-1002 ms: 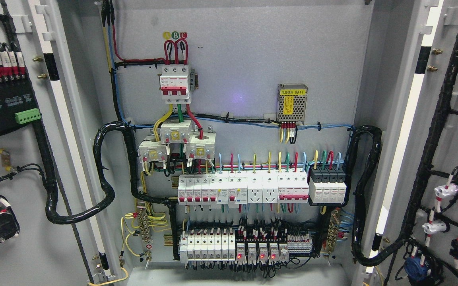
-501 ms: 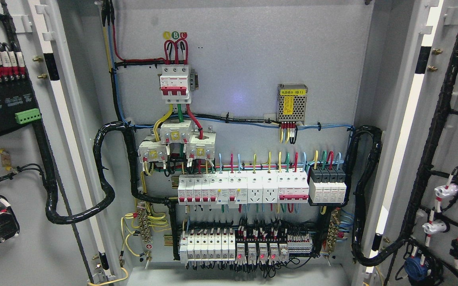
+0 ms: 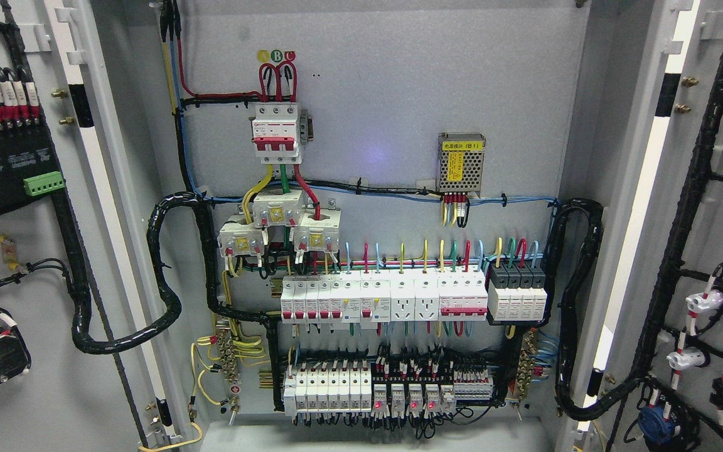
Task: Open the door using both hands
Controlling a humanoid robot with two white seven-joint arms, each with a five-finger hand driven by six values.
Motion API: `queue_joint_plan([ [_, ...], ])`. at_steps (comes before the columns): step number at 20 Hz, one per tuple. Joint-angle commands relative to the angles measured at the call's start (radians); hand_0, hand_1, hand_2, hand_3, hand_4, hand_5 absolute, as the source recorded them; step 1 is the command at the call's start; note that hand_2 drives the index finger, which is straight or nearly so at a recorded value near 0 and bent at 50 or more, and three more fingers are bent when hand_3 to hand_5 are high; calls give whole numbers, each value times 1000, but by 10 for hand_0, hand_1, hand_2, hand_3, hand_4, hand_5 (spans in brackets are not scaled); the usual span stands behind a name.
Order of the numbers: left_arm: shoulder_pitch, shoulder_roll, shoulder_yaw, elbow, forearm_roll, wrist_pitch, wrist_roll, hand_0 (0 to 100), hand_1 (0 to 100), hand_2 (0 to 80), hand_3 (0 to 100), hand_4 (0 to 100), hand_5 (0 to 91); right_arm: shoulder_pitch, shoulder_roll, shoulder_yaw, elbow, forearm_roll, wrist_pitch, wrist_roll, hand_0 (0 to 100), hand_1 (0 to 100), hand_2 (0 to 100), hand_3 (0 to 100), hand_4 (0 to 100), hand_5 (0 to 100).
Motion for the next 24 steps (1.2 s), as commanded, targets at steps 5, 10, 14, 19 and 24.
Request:
queue_joint_plan([
  [5, -126, -147, -33, 738, -12, 5, -110, 0, 0, 0, 0, 0, 0, -82, 63, 27, 563, 99, 7, -4, 191, 0, 0, 0, 0, 0],
  [10, -155, -161, -31, 876, -75, 8, -111, 0, 0, 0, 0, 0, 0, -176, 81, 32, 781, 102, 13, -1, 191, 0, 0, 0, 0, 0],
  [14, -180, -165, -30, 971, -141, 11, -111, 0, 0, 0, 0, 0, 0, -190, 82, 93, 838, 171, 113, -16, 191, 0, 0, 0, 0, 0],
  [19, -225, -196, -30, 1097, -147, 33, -111, 0, 0, 0, 0, 0, 0, -188, 84, 99, 875, 211, 141, -119, 191, 0, 0, 0, 0, 0],
  [24, -228, -197, -19, 1097, -169, 181, -111, 0, 0, 0, 0, 0, 0, -185, 84, 98, 916, 308, 156, -183, 191, 0, 0, 0, 0, 0],
])
